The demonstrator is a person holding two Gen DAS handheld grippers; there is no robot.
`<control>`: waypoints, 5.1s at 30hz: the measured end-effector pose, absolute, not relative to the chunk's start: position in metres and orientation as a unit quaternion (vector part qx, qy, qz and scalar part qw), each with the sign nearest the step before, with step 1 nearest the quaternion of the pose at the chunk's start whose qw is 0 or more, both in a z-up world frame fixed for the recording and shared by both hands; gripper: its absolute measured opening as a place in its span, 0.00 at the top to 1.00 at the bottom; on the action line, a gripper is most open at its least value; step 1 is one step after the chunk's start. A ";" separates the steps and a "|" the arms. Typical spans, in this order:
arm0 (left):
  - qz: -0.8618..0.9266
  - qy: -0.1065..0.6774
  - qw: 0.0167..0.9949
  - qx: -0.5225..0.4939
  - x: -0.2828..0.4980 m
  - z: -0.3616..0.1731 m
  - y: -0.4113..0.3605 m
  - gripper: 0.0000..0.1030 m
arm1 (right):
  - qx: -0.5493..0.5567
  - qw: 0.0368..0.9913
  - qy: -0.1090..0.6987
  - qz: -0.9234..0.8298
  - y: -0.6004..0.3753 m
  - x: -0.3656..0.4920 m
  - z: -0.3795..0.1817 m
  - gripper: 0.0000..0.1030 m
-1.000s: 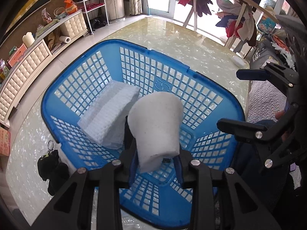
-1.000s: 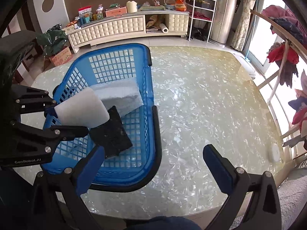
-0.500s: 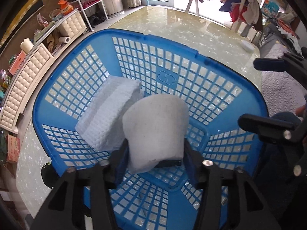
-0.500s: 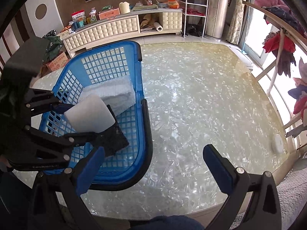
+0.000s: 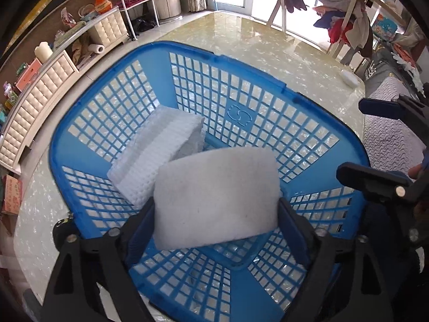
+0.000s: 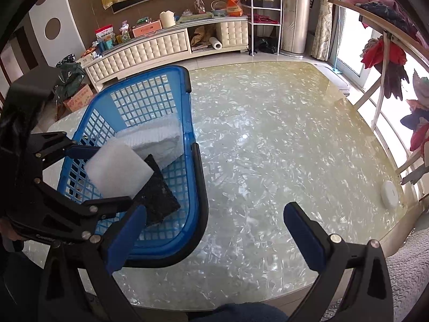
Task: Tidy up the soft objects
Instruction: 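Lower the white foam block into the blue basket and open the left gripper, then move both grippers back toward the black plush toy and blue cloth, then grasp the light blue cloth with the right gripper while the left grasps the black plush toy, then drop the blue cloth into the basket with the right gripper while the left holds the toy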
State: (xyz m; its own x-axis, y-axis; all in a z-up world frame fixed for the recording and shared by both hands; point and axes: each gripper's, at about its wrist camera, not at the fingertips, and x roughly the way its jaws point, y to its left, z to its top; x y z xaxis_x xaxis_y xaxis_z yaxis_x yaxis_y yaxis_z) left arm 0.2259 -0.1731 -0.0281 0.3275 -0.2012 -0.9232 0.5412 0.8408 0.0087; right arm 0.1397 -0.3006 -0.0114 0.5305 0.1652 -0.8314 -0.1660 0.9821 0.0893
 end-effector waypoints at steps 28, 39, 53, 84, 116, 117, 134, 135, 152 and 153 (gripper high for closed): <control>-0.270 0.472 0.829 0.135 0.172 0.041 -0.116 0.00 | -0.017 0.880 0.458 0.123 -0.259 0.124 0.027 0.01; -0.239 0.475 0.840 0.104 0.155 0.044 -0.041 0.00 | -0.036 0.877 0.455 0.153 -0.208 0.120 0.035 0.01; -0.208 0.481 0.850 0.052 0.138 0.034 0.050 0.00 | -0.080 0.860 0.459 0.208 -0.130 0.122 0.023 0.01; -0.211 0.537 0.815 0.049 0.198 -0.045 0.097 0.00 | -0.179 0.819 0.493 0.232 -0.036 0.133 -0.061 0.08; -0.226 0.596 0.770 0.008 0.272 -0.115 0.061 0.33 | -0.142 0.785 0.576 0.179 -0.041 0.170 -0.147 0.36; -0.225 0.599 0.768 0.010 0.273 -0.117 0.061 0.35 | -0.143 0.786 0.575 0.178 -0.041 0.170 -0.147 0.38; -0.221 0.596 0.771 0.033 0.240 -0.112 0.078 0.64 | -0.121 0.782 0.576 0.205 -0.057 0.166 -0.129 0.90; -0.220 0.597 0.771 0.035 0.235 -0.112 0.080 0.64 | -0.122 0.781 0.576 0.208 -0.057 0.165 -0.128 0.91; -0.217 0.572 0.791 0.021 0.117 -0.056 0.099 0.64 | -0.102 0.797 0.537 0.256 -0.060 0.121 -0.066 0.95; -0.217 0.570 0.792 0.018 0.115 -0.055 0.094 0.64 | -0.101 0.798 0.535 0.258 -0.061 0.120 -0.062 0.95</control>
